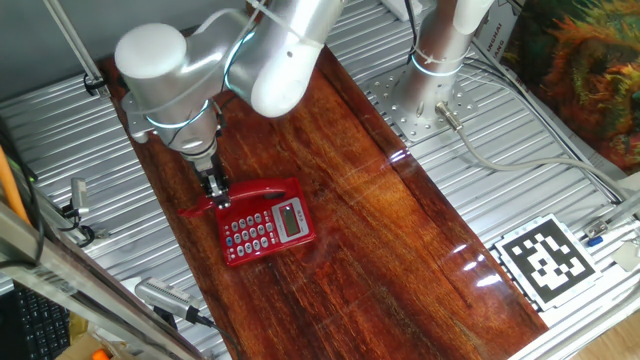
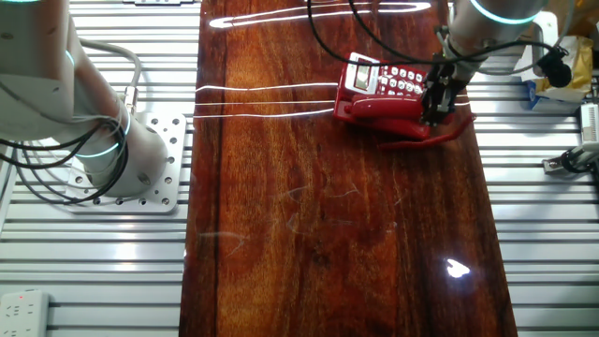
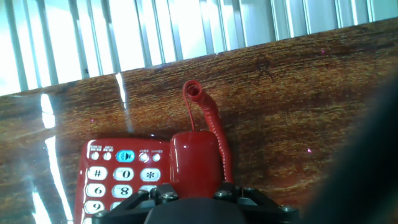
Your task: Place the handset of the telephone on the corresponding phone cradle
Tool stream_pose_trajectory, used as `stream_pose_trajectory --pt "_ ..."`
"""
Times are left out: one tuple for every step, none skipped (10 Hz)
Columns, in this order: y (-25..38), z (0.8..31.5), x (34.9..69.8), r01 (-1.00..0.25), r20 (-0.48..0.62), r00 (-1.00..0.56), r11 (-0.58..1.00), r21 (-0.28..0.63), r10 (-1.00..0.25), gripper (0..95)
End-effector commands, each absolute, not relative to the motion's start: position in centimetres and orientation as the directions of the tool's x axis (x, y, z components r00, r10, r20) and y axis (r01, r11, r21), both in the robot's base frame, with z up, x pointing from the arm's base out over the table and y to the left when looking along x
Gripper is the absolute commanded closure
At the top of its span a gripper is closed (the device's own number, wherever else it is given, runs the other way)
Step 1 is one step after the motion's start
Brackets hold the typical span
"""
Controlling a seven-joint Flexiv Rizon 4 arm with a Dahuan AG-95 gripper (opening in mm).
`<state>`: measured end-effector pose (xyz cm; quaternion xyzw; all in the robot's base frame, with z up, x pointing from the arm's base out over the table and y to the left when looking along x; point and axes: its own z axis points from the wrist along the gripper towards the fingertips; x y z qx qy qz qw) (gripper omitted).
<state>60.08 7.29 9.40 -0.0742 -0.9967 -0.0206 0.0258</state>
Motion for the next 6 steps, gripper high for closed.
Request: stream_pose_trajectory --pt "7.23 9.14 60.06 0.143 0.05 -0.989 0.989 0.033 0.142 95.0" --pt "7.23 8.78 60.06 0.143 0.05 -0.989 0.989 0.035 0.141 95.0" --pt "7.24 8.67 60.05 0.142 0.047 -0.989 0.989 0.036 0.141 95.0" --pt "7.31 8.53 60.04 0.145 0.046 -0.989 0.989 0.039 0.143 95.0" --pt "7.38 8.46 60.02 0.143 0.044 -0.989 0.989 0.036 0.141 95.0" --pt "7.39 8.34 59.99 0.141 0.042 -0.989 0.989 0.035 0.14 95.0"
